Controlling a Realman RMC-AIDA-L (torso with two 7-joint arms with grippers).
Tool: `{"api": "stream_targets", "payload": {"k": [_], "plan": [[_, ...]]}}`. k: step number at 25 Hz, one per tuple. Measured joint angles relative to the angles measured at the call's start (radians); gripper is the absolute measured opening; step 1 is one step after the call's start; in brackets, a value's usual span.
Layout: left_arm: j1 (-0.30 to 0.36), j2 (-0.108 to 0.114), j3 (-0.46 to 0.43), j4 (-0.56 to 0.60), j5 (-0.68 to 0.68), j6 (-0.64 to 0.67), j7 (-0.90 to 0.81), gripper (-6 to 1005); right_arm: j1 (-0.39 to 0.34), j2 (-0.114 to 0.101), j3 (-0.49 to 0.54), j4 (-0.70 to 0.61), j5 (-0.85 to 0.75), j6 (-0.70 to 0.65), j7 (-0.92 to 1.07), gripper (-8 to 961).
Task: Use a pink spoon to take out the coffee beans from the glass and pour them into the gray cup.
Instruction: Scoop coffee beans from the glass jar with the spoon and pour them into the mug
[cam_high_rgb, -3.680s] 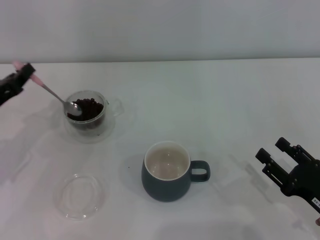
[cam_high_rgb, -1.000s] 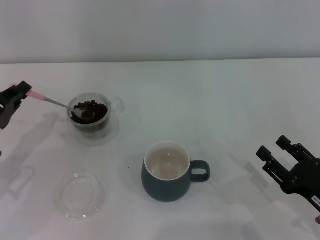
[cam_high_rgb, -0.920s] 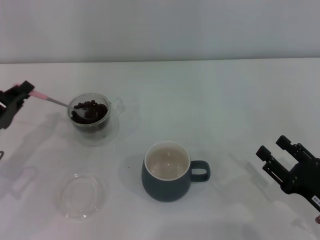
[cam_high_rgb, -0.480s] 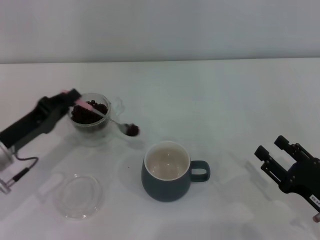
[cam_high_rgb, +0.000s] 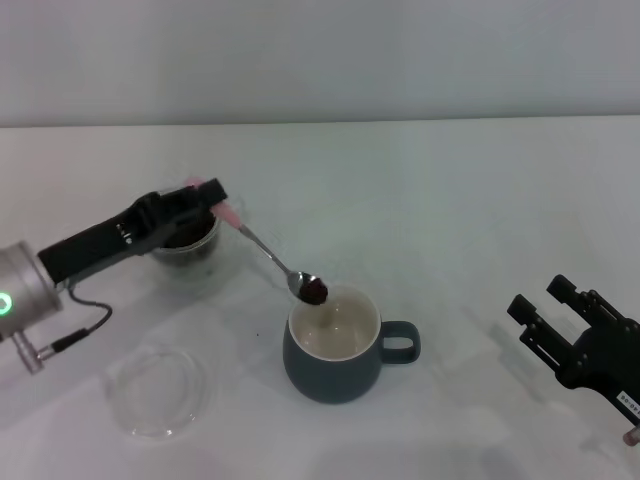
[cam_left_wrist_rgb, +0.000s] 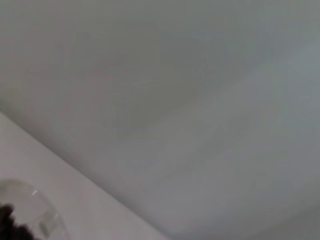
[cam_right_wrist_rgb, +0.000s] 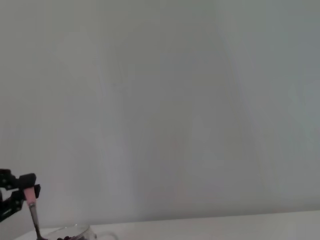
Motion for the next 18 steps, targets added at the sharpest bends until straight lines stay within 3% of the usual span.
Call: {"api": "stream_targets", "payload": {"k": [12, 18], "plan": [[-0.034, 0.002, 0.151, 0.209, 0.068, 0.0, 0.047, 134, -0.002, 0.0, 0.0, 0.0, 0.009, 0.018, -0.001, 696], [-0.062, 0.0, 0.157, 0.228, 0.122, -0.005, 0.06, 135, -0.003, 0.0, 0.0, 0.0, 0.009, 0.024, -0.001, 696]]}}
